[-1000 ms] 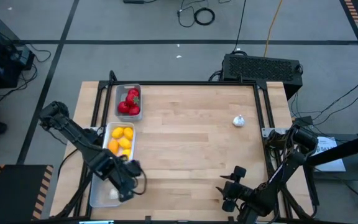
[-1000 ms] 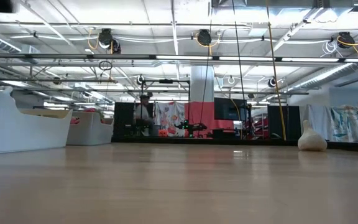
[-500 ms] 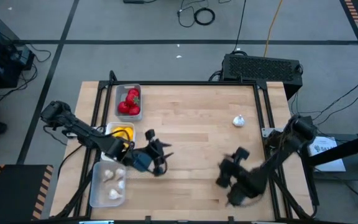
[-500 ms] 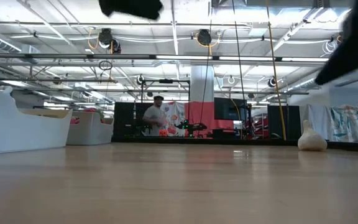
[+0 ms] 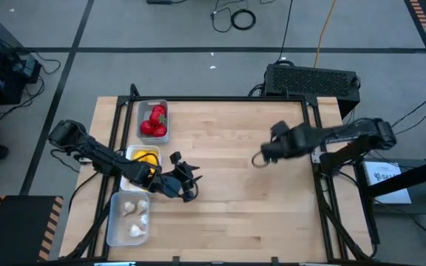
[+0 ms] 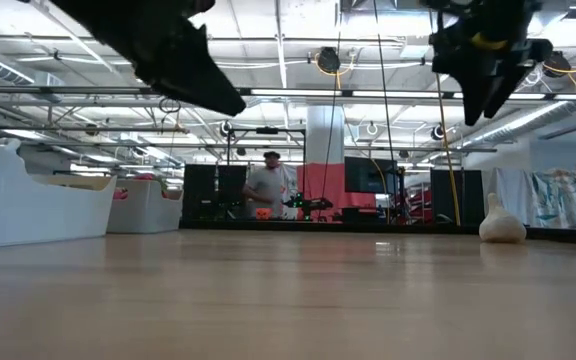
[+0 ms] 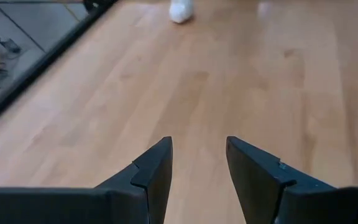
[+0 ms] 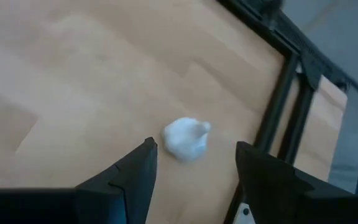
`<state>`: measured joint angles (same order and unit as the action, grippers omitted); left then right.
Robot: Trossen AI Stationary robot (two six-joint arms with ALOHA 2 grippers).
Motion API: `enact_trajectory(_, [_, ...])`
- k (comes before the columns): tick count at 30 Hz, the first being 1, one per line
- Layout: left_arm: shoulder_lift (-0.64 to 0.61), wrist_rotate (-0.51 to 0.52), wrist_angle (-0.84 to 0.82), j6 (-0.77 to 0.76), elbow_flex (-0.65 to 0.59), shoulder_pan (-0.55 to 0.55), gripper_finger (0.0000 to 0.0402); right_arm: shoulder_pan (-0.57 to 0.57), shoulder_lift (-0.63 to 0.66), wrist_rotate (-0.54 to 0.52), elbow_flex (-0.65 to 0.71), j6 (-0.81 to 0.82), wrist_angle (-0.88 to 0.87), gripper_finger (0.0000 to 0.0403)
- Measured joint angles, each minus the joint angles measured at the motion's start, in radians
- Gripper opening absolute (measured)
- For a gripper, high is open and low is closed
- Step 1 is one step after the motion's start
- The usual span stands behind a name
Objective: Sort produce into baskets
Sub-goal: Put the garlic into the transparent bin
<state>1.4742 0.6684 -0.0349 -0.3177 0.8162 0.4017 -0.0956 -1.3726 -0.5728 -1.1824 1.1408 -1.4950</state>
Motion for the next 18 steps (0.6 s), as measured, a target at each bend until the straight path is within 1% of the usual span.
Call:
enact_trajectory(4, [0.000, -0.018, 0.002, -0.015, -0.017, 0.025, 0.0160, 0.111, 0.026, 0.002, 0.018, -0.004, 0.002, 0.0208])
enact_trajectory(7, [0.000, -0.021, 0.000, -0.012, -0.026, 0.042, 0.0160, 0.160, 0.029, 0.013, 0.075, -0.003, 0.035, 0.0208])
enact_trajectory(10, [0.000, -0.021, -0.003, -0.008, -0.035, 0.054, 0.0160, 0.204, 0.029, 0.024, 0.159, -0.070, 0.149, 0.0208])
enact_trajectory(14, [0.000, -0.021, -0.007, 0.007, -0.035, 0.058, 0.0160, 0.266, 0.029, 0.032, 0.269, -0.119, 0.327, 0.0208])
enact_trajectory(18, [0.000, -0.021, -0.010, 0.010, -0.035, 0.058, 0.0160, 0.310, 0.029, 0.030, 0.357, -0.142, 0.437, 0.0208])
